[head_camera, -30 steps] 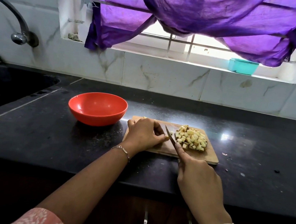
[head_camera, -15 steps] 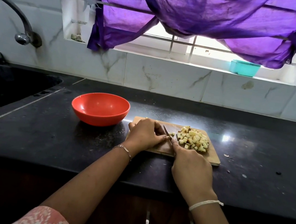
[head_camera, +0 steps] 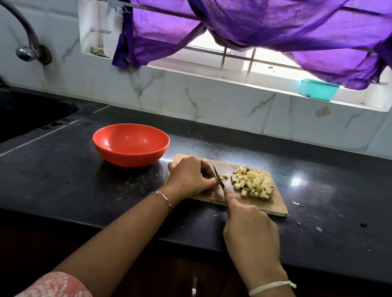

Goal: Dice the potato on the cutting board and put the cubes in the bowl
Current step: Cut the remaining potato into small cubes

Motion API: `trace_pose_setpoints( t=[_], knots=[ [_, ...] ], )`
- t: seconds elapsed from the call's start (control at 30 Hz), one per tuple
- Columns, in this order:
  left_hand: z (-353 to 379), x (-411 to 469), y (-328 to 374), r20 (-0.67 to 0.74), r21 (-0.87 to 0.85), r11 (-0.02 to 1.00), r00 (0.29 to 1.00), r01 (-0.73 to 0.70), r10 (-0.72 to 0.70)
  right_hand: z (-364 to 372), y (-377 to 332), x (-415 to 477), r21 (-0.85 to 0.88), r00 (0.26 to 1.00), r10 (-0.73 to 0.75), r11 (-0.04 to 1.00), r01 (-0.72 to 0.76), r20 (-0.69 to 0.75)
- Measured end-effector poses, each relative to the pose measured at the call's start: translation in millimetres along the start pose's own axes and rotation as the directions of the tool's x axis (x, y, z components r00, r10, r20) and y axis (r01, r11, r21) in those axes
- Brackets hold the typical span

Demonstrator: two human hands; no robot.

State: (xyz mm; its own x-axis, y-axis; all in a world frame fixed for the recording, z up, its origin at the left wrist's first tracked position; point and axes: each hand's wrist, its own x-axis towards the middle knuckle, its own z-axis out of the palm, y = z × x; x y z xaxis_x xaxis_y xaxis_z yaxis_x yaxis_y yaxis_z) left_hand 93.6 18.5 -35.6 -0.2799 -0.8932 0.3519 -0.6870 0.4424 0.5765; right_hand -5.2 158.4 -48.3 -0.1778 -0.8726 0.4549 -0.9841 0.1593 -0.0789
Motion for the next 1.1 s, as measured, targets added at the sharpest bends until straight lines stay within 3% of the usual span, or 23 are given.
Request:
trace_pose_setpoints(
  t=[0.3,0.8,0.97,1.1],
  knots=[
    [1,0,0,0.003,0.008,1.0,1.0,0.014,-0.014,2,-6,18,-0.046,0.999,-0.033,0.998,0.035,0.033],
    [10,7,15,-0.012,0.158,0.985,0.997,-0.075,0.078,-10,15,7,0.0,0.989,0.143,0.99,-0.143,0.046],
    [15,12,27,0.041,0.088,0.989,0.992,-0.122,0.119,-9,17,7,0.034,0.985,0.173,0.984,-0.173,0.023],
    [14,10,22,-0.069,0.007,0.988,0.985,-0.156,0.156,-10,18,5,0.025,0.984,0.178,0.984,-0.178,0.002]
  ],
)
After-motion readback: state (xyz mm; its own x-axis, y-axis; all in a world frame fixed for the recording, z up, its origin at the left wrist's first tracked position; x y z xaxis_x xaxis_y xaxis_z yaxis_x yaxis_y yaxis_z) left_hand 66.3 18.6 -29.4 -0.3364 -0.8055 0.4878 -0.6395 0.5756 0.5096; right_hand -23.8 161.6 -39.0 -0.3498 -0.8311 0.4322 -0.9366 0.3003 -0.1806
